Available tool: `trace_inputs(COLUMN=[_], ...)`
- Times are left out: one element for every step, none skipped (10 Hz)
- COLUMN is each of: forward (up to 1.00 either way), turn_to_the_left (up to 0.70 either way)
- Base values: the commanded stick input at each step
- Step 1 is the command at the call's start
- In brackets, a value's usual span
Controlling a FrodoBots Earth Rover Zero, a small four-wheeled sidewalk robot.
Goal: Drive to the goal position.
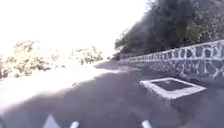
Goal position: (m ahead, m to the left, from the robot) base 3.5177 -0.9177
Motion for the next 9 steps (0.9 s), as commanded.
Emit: trace_inputs(forward=[0.70,0.70,0.70,0.70,0.70,0.70,0.70,0.70,0.70], turn_to_the_left=[0.00,0.00,0.00,0.00,0.00,0.00,0.00,-0.02,-0.15])
